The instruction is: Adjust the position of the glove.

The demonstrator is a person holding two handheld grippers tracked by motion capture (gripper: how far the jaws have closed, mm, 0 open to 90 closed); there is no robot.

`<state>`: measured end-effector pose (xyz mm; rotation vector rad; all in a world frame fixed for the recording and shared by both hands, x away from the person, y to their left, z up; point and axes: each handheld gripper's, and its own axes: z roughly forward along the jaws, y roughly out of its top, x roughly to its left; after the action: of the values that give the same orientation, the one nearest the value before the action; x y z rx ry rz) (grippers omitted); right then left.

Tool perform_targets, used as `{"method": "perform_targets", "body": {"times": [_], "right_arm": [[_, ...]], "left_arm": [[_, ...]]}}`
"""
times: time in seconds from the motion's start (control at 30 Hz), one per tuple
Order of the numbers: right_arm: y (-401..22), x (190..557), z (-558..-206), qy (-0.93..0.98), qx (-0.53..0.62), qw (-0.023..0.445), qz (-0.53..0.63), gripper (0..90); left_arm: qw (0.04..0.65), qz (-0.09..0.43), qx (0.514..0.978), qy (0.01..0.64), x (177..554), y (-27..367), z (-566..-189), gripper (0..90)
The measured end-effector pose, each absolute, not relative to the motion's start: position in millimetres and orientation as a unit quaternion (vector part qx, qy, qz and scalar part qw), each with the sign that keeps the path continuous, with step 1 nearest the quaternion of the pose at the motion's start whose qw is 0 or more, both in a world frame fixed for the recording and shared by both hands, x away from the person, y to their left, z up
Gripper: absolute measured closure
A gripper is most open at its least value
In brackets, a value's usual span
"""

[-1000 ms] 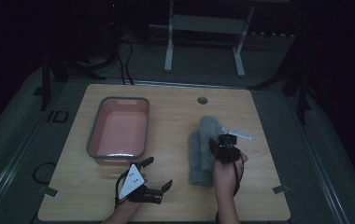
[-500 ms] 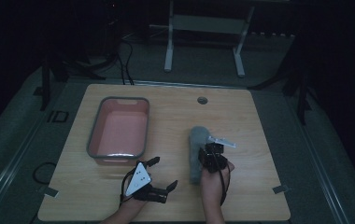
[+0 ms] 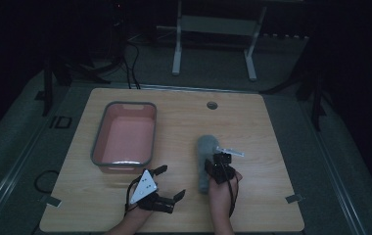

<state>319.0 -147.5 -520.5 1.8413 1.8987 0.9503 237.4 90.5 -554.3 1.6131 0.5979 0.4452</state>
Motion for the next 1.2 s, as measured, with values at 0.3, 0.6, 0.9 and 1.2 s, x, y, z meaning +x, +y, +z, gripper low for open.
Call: {"method": "perform_targets", "body": {"times": [0.3, 0.6, 0.9, 1.2], "right_arm": [[-149.4, 325.6, -501.7, 0.712, 0.596, 0.153, 0.338, 39.9], [-164.5, 335.9, -491.0, 0.736, 0.552, 0.153, 0.362, 20.6], [-177.2, 350.5, -486.3, 0.804, 0.457, 0.131, 0.357, 13.9], [-179.7, 375.2, -473.5, 0.803, 0.427, 0.113, 0.4, 14.6]], "left_arm": [[0.619, 0.199, 0.708, 0.275, 240.0, 92.6, -559.9, 0.6], [0.609, 0.221, 0.711, 0.275, 238.0, 93.7, -565.0, 0.7], [0.613, 0.178, 0.719, 0.275, 233.2, 86.8, -561.8, 0.7], [0.598, 0.187, 0.725, 0.286, 241.0, 78.6, -553.8, 0.7]]}}
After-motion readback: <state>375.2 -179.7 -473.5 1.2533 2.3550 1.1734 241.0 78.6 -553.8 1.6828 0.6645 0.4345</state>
